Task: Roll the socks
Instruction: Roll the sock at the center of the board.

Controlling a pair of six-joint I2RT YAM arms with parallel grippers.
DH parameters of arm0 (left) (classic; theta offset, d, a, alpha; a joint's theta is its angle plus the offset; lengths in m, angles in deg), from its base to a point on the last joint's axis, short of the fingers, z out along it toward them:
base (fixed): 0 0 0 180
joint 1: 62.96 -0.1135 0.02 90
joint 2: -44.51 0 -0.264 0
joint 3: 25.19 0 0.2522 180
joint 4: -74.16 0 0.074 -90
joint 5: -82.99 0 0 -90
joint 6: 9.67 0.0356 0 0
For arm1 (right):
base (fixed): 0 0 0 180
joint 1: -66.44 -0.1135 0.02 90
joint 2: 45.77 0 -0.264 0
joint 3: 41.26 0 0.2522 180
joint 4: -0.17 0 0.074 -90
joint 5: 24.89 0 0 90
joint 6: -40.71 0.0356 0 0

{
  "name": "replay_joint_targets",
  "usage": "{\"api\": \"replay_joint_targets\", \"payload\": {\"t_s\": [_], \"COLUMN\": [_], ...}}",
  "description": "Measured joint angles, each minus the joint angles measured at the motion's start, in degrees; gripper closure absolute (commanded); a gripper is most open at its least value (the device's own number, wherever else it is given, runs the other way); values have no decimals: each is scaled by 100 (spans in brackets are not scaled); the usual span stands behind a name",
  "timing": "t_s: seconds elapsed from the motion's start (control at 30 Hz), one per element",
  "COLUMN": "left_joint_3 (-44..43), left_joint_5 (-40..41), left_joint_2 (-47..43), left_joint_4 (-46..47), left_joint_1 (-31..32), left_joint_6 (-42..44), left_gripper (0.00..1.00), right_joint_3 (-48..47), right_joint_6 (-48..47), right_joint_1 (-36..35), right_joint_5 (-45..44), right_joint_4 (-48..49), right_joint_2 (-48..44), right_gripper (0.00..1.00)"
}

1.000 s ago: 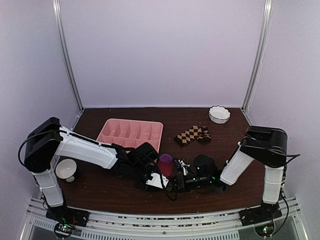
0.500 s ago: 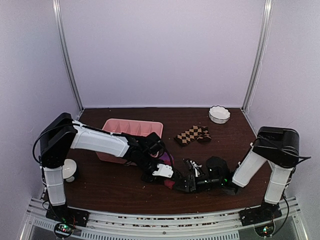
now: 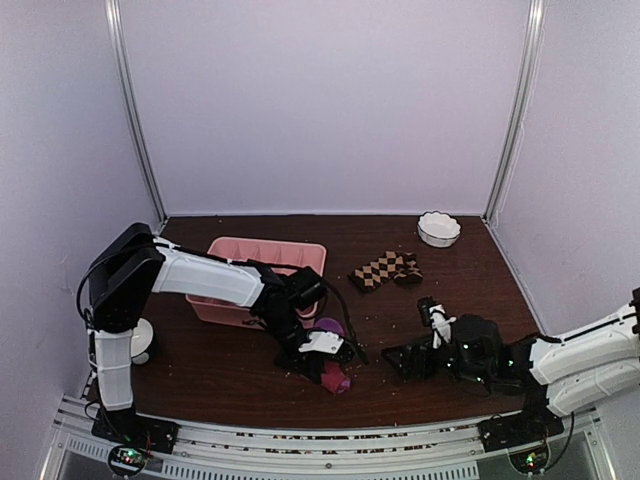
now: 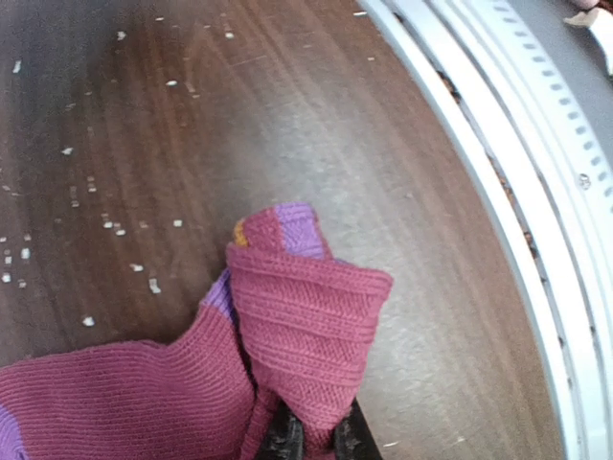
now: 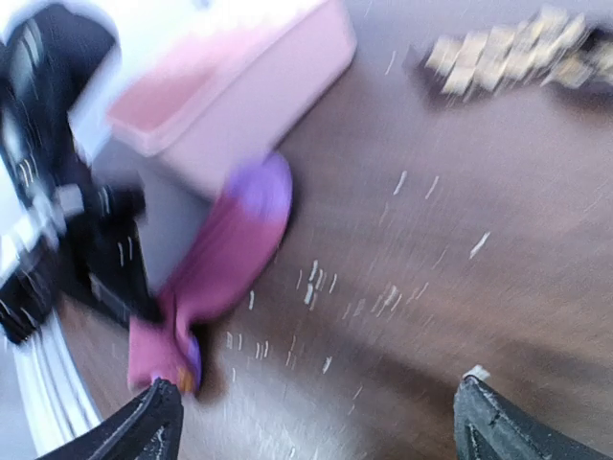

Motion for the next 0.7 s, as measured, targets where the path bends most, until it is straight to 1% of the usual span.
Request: {"api": "replay_joint_targets", "payload": {"t_s": [0.07,0.13,0.2,0.27,0.3,0.33,0.4,0.47,0.57,0.7], "left_joint_3": [-7,-9,-9,-11,-13,-20,-39,-57,-63,-63], "left_joint_5": [-170,-313,-485,-636,-719,-793,-922,-986,-1025,-1032], "left_joint_2": [35,68,111,155,181,210,260,291,304,308], "left_joint_4": [-136,-236,-319,-372,-393,-411,-433,-455,-463,-483], "left_joint_1": [-4,-13,-52,-107,-136,-160,-203,-221,-232,-234], "left_joint_6": [9,11,7,4,2,0,-9,-17,-20,-20], "left_gripper": [100,100,100,100,100,100,100,100,100,100], "right_joint_3": [17,52,155,140,66,28,-46,-98,-280,-881], "right_joint_6": [26,90,0,-326,-702,-857,-1574,-2177,-2942,-3757], "right_joint_1": [-24,66,131,17,-291,-424,-1064,-1545,-1963,-2365], "right_joint_5": [-575,-973,-1174,-1349,-1530,-1572,-1646,-1589,-1497,-1421], "right_joint_4": [-201,-286,-278,-411,-501,-527,-431,-341,-304,-275], "right_joint_2": [-570,-872,-1021,-973,-848,-789,-509,-179,420,1285], "right_gripper": [0,0,0,4,5,5,7,10,14,15]}}
